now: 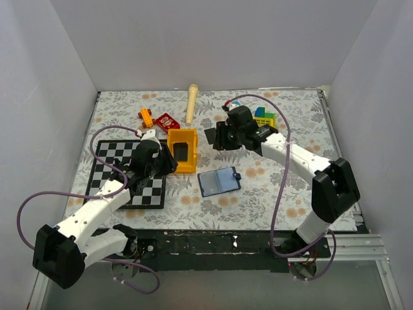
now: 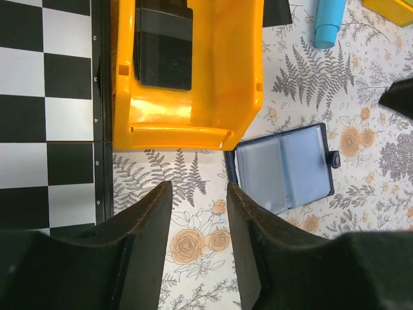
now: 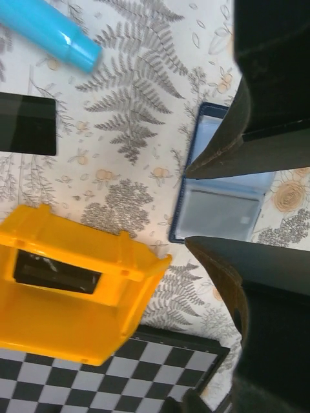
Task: Put the credit cards into the card holder
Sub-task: Pick up the credit card from the storage box.
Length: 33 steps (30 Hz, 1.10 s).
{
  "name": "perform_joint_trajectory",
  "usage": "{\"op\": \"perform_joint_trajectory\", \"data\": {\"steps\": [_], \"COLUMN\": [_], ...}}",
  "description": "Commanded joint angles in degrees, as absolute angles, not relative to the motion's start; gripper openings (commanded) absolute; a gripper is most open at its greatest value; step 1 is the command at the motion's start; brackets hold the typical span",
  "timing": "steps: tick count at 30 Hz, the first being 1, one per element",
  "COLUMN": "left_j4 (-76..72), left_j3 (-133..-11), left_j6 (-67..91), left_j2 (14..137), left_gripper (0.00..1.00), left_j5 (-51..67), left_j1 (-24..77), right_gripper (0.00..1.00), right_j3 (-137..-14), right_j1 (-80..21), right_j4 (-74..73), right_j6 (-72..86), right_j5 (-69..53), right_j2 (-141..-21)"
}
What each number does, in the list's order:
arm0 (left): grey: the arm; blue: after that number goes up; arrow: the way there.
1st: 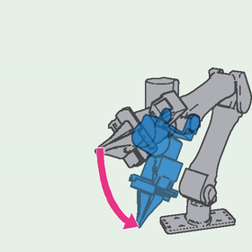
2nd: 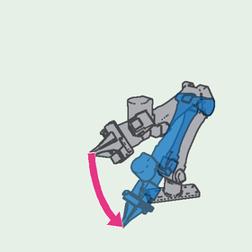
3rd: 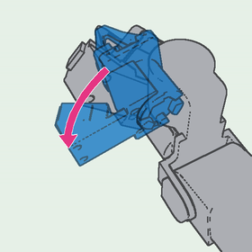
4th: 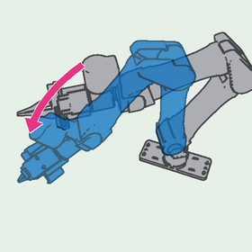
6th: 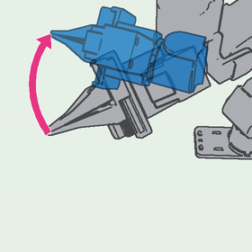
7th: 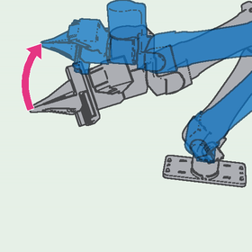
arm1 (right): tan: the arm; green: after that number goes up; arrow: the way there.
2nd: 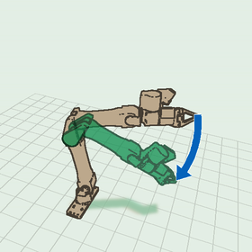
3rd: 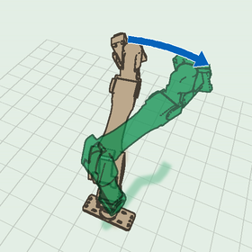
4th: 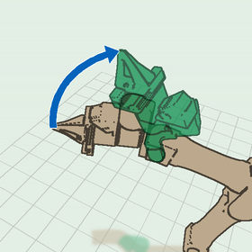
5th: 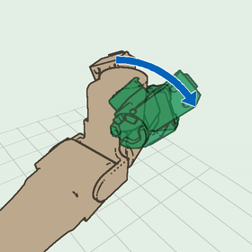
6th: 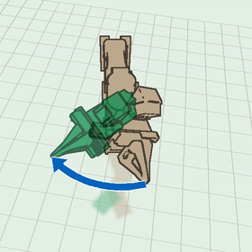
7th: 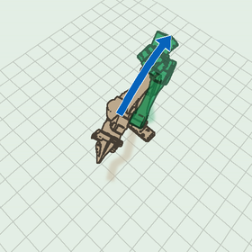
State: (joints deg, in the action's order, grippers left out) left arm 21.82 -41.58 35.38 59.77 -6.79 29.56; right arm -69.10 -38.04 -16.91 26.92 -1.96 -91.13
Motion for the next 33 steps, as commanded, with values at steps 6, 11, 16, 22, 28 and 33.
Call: {"op": "perform_joint_trajectory", "data": {"steps": [6, 11, 16, 22, 28, 33], "left_j4": [24.87, 25.58, 24.87, 24.43, 24.34, 23.82], "left_j3": [-41.84, -42.45, -44.47, -45.79, -47.02, -48.34], "left_j6": [36.65, 38.14, 40.16, 42.36, 43.15, 43.24], "left_j2": [56.96, 57.13, 60.9, 64.42, 68.98, 73.73], "left_gripper": [0.44, 0.44, 0.34, 0.14, 0.0, 0.0], "left_j5": [-7.02, -9.58, -11.95, -15.46, -18.89, -19.69], "left_j1": [28.83, 27.78, 23.91, 21.8, 20.39, 19.6], "right_gripper": [0.49, 0.49, 0.46, 0.43, 0.39, 0.27], "right_j3": [-88.59, -96.12, -113.95, -130.85, -130.96, -129.82], "right_j1": [-37.88, -40.07, -43.76, -46.23, -46.93, -47.2], "right_j4": [-21.19, -22.05, -32.75, -41.83, -43.5, -46.49], "right_j6": [23.98, 27.33, 28.3, 30.05, 31.99, 31.82], "right_j5": [-4.91, -8.69, -10.02, -7.74, -5.37, -0.36], "right_j2": [-102.13, -106.68, -118.71, -129.63, -132.89, -133.68]}}
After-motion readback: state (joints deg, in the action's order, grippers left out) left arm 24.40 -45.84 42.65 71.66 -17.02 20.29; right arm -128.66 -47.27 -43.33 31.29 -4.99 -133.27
